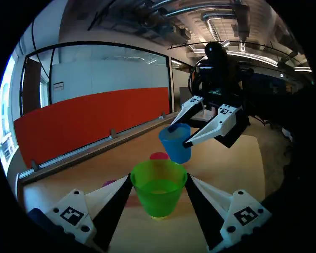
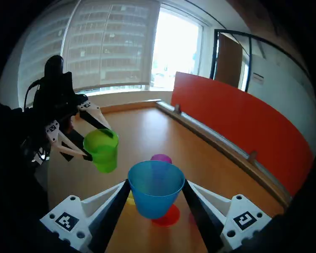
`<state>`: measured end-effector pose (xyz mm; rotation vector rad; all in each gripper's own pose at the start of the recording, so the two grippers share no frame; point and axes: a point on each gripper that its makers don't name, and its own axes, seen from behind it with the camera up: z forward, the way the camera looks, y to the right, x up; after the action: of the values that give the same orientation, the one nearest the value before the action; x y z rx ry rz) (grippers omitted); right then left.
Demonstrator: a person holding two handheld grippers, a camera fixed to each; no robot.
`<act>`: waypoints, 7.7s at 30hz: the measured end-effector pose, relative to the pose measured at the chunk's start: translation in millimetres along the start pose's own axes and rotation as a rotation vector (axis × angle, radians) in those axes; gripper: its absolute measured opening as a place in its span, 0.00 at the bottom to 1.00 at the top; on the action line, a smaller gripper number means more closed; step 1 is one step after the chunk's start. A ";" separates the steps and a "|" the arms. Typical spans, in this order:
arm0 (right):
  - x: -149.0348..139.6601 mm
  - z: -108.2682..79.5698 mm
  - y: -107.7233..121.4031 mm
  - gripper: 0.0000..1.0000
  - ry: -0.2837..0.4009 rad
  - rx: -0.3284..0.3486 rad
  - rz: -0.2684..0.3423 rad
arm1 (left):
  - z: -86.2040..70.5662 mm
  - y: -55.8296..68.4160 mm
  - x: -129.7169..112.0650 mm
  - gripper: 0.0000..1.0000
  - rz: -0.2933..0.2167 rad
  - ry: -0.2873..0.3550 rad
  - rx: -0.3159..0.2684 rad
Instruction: Pour water
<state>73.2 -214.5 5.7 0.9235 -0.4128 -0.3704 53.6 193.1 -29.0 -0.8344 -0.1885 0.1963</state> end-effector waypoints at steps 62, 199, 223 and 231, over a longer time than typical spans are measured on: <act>-124.5 11.0 -46.7 0.93 -0.187 0.130 -0.008 | -1.3 46.5 -110.5 0.88 -0.040 -0.207 -0.080; -215.6 -68.1 -55.0 0.95 -0.262 -0.125 0.135 | -83.4 0.4 -169.7 0.93 -0.054 -0.340 0.184; -186.2 -104.9 1.4 0.95 -0.086 -0.407 0.247 | -118.4 -70.4 -142.3 0.93 -0.105 -0.172 0.475; -172.9 -116.0 26.9 0.95 0.008 -0.535 0.300 | -133.1 -95.1 -122.7 0.93 -0.154 -0.072 0.571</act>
<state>-15.0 -38.0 -65.8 0.3344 -0.4103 -0.1854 -23.3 5.7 -56.1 -0.2435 -0.2478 0.1254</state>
